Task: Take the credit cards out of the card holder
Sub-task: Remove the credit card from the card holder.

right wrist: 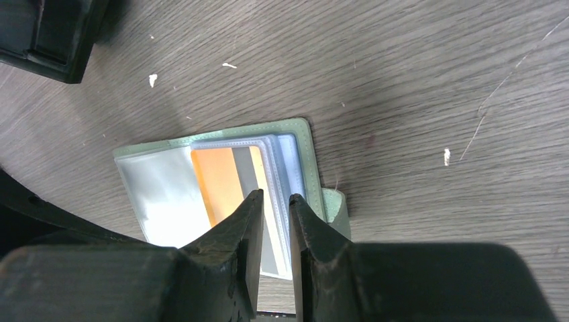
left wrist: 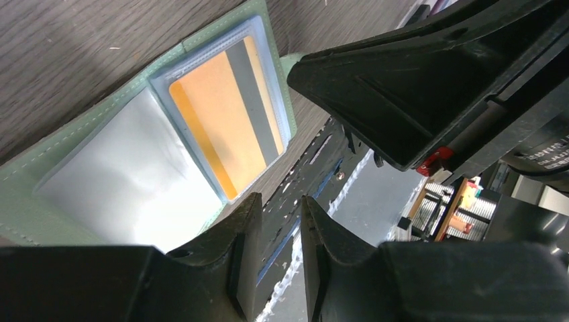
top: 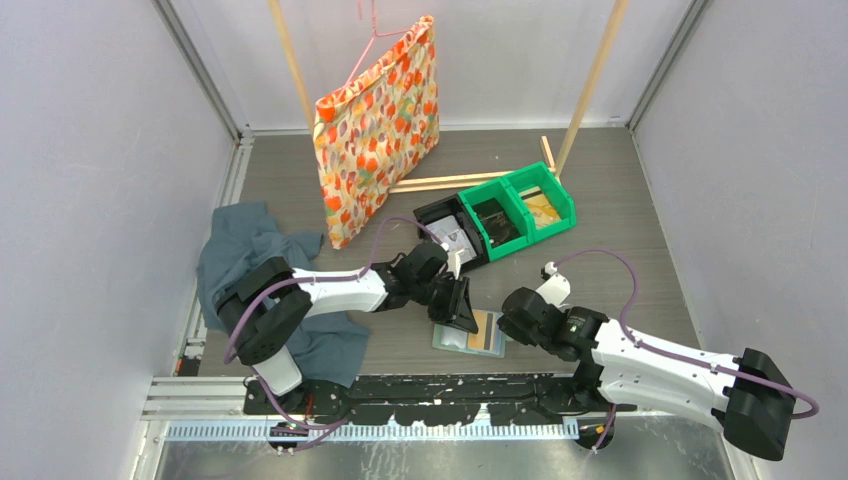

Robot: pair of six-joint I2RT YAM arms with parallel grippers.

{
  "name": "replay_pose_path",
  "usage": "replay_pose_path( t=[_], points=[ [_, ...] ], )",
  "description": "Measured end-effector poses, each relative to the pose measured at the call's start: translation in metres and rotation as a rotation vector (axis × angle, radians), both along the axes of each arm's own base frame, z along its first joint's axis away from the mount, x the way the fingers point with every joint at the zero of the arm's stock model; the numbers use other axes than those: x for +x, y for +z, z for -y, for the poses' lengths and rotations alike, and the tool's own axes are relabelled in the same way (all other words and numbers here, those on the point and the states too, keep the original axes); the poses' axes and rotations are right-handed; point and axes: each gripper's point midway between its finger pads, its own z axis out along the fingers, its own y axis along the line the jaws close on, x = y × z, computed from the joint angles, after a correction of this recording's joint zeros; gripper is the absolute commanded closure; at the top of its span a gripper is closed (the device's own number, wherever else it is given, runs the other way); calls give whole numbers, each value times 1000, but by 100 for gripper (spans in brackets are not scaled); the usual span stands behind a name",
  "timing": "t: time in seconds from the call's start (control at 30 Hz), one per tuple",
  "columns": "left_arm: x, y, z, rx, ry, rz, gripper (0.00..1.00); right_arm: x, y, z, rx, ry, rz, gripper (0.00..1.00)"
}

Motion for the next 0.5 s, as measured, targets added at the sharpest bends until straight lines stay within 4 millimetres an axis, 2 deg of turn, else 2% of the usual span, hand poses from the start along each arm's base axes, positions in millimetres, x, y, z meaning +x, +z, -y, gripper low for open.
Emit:
replay_pose_path(
  t=[0.27,0.5],
  points=[
    [2,6,-5,12,6,31,74,3,6,-11,38,22,11,74],
    [7,-2,-16,68,35,37,74,4,-2,-17,30,29,-8,74]
  ],
)
